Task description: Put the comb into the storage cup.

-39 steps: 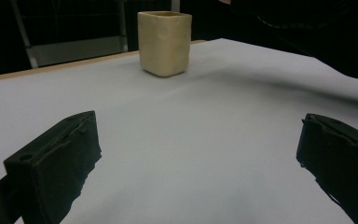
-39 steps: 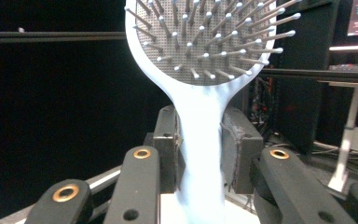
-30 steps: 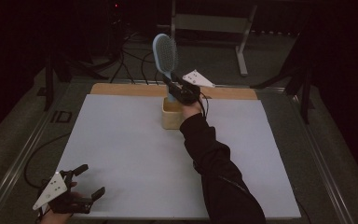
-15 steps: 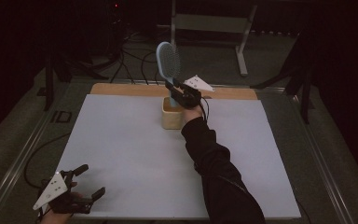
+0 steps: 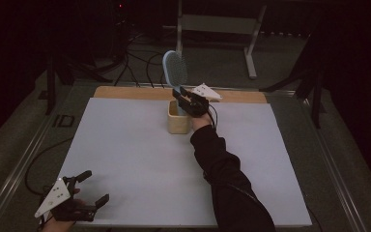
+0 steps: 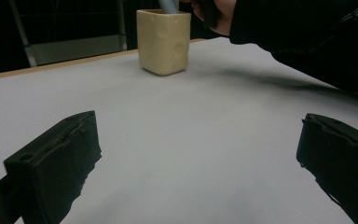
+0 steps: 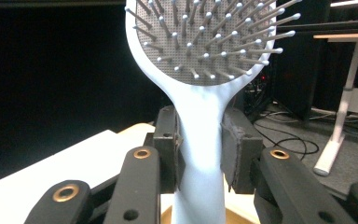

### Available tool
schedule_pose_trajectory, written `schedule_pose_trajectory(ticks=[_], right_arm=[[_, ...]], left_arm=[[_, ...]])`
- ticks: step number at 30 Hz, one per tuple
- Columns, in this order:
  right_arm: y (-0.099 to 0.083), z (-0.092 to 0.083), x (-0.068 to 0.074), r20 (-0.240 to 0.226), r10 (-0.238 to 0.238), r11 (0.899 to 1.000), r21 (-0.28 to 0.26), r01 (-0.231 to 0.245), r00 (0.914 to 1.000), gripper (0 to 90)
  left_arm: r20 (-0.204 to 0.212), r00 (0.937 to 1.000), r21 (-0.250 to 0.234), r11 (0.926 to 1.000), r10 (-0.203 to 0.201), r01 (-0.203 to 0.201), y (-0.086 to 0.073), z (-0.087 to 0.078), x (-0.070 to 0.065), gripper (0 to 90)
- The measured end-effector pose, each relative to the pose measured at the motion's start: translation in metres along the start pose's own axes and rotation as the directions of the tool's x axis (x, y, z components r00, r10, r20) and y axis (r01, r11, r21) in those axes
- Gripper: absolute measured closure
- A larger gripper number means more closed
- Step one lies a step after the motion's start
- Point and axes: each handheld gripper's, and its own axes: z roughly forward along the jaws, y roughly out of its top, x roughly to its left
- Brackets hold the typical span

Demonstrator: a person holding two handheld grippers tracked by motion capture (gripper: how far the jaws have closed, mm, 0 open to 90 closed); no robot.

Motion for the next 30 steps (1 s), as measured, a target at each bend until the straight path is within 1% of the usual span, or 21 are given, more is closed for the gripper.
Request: schedule_pose_trajectory(ticks=[2, 3, 4, 5, 7, 11, 12, 14, 19, 23, 25, 26, 27, 28, 29, 30], right_arm=[[-0.002, 0.000, -0.001, 0.007, -0.003, 1.000, 0.007, 0.003, 1.0000, 69.9], [-0.003, -0.001, -0.002, 0.002, 0.006, 1.000, 0.009, -0.006, 1.0000, 69.9], [-0.004, -0.001, -0.002, 0.008, 0.002, 1.000, 0.011, -0.002, 1.0000, 69.9], [-0.005, -0.001, -0.003, 0.005, 0.009, 1.000, 0.012, -0.009, 0.9999, 69.9], [-0.007, -0.002, -0.003, 0.010, -0.001, 1.000, 0.018, 0.001, 1.0000, 69.9], [-0.011, -0.003, -0.003, -0.001, -0.002, 1.000, 0.020, 0.002, 1.0000, 69.9], [-0.012, -0.003, -0.003, 0.005, -0.004, 1.000, 0.021, 0.003, 1.0000, 69.9], [-0.013, -0.003, -0.002, -0.005, -0.004, 1.000, 0.021, 0.004, 1.0000, 69.8], [-0.014, -0.003, -0.001, -0.006, -0.026, 0.999, 0.029, 0.026, 0.9996, 69.7], [-0.013, -0.004, 0.000, 0.005, -0.064, 0.997, 0.047, 0.064, 0.9979, 69.6], [-0.012, -0.005, 0.000, 0.006, -0.067, 0.996, 0.052, 0.066, 0.9978, 68.3], [-0.011, -0.007, 0.000, 0.003, -0.069, 0.997, 0.046, 0.069, 0.9976, 62.3], [-0.011, -0.008, 0.000, -0.002, -0.062, 0.997, 0.045, 0.062, 0.9981, 53.4], [-0.010, -0.008, 0.001, -0.013, -0.062, 0.997, 0.048, 0.063, 0.9980, 40.2], [-0.009, -0.009, 0.003, -0.010, -0.071, 0.996, 0.055, 0.071, 0.9974, 25.8], [-0.008, -0.008, 0.004, -0.009, -0.062, 0.996, 0.061, 0.063, 0.9980, 13.9]], left_arm=[[0.000, 1.0000, 0.001, 1.0000, 0.001, -0.001, 0.000, 0.000, 0.000, 0.0], [0.000, 1.0000, 0.001, 1.0000, 0.000, 0.000, 0.000, 0.000, 0.000, 0.0], [0.000, 1.0000, 0.000, 1.0000, 0.000, 0.000, 0.000, 0.000, 0.000, 0.0], [0.000, 1.0000, 0.000, 1.0000, -0.001, 0.001, 0.000, 0.000, 0.000, 0.0], [0.000, 1.0000, 0.000, 1.0000, -0.001, 0.001, 0.000, 0.000, 0.000, 0.0], [0.001, 1.0000, 0.001, 1.0000, 0.000, 0.000, 0.000, 0.000, 0.000, 0.0], [-0.001, 1.0000, 0.001, 1.0000, 0.000, 0.000, 0.000, 0.000, 0.000, 0.0], [0.000, 1.0000, 0.000, 1.0000, 0.000, 0.000, 0.000, 0.000, 0.000, 0.0], [0.002, 1.0000, 0.000, 1.0000, 0.000, 0.000, 0.000, 0.000, 0.000, 0.0], [0.003, 1.0000, -0.001, 1.0000, -0.001, 0.001, 0.000, 0.000, 0.000, 0.0], [0.004, 1.0000, -0.001, 1.0000, -0.001, 0.001, 0.000, 0.000, 0.000, 0.0], [0.003, 1.0000, -0.002, 1.0000, 0.000, 0.000, 0.000, 0.000, 0.000, 0.0], [0.003, 1.0000, -0.002, 1.0000, 0.000, 0.000, 0.000, 0.000, 0.000, 0.0], [0.003, 1.0000, -0.003, 1.0000, 0.001, -0.001, 0.000, 0.000, 0.000, 0.0], [0.002, 1.0000, -0.003, 1.0000, 0.000, 0.000, 0.000, 0.000, 0.000, 0.0], [0.002, 1.0000, -0.004, 1.0000, 0.000, 0.000, 0.000, 0.000, 0.000, 0.0]])
